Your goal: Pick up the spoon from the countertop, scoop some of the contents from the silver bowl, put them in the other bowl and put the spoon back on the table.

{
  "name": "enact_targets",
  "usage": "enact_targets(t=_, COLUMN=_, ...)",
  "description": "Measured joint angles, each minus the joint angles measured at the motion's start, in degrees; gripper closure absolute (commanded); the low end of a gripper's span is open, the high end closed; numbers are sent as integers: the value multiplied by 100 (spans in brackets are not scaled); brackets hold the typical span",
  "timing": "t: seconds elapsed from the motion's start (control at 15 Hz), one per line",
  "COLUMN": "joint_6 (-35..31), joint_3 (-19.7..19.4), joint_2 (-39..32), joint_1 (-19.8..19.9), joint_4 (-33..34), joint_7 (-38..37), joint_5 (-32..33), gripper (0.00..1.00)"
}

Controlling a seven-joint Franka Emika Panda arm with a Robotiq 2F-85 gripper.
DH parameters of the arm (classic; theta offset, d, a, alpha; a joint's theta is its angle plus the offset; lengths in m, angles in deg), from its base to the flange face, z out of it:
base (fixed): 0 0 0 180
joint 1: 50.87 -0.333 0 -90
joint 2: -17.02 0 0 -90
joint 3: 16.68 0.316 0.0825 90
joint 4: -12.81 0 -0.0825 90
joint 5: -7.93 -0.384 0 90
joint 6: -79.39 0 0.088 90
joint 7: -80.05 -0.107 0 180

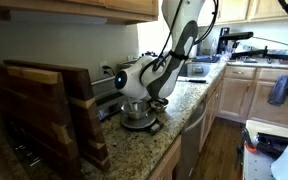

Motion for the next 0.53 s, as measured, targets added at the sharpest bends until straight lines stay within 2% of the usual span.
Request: enact_targets(t=0.53, joint_6=-233, joint_3=0, joint_2=36, joint_1=80, joint_4=14, joint_7=6, joint_5=-266, gripper=97)
